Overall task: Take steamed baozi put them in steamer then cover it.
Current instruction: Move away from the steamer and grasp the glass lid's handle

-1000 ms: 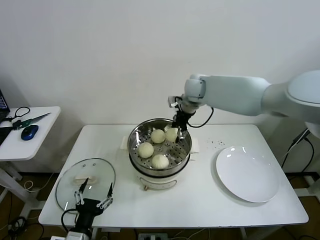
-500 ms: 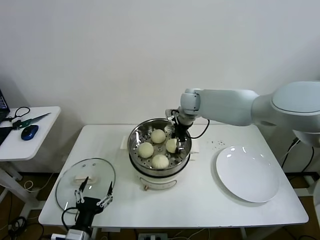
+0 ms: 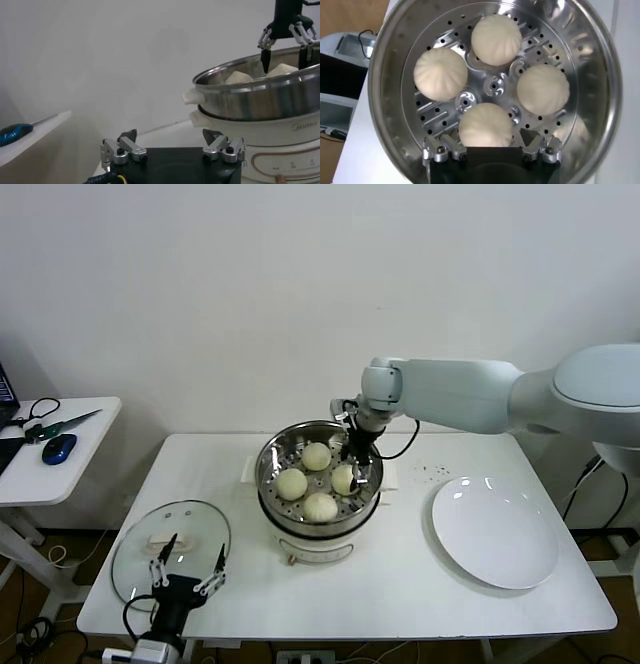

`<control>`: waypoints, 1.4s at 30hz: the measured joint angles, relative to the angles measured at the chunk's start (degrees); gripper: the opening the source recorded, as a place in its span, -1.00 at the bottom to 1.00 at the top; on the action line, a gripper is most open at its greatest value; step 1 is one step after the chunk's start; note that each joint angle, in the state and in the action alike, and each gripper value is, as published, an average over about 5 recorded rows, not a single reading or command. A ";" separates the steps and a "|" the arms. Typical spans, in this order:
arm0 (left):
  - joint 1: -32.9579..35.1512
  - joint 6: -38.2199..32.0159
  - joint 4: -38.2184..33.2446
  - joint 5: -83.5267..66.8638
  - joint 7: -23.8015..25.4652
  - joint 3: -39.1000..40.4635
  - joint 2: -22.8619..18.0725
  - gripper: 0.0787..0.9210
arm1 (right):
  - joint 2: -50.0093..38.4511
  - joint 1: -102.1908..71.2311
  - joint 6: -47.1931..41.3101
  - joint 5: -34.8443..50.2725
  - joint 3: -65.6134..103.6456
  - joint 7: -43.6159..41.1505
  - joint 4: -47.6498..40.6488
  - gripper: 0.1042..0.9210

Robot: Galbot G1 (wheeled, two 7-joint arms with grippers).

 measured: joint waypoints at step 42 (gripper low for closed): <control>-1.51 -0.11 -1.13 25.71 -4.95 -4.43 -0.49 0.77 | -36.79 -67.17 25.37 -4.07 80.39 39.05 26.19 0.76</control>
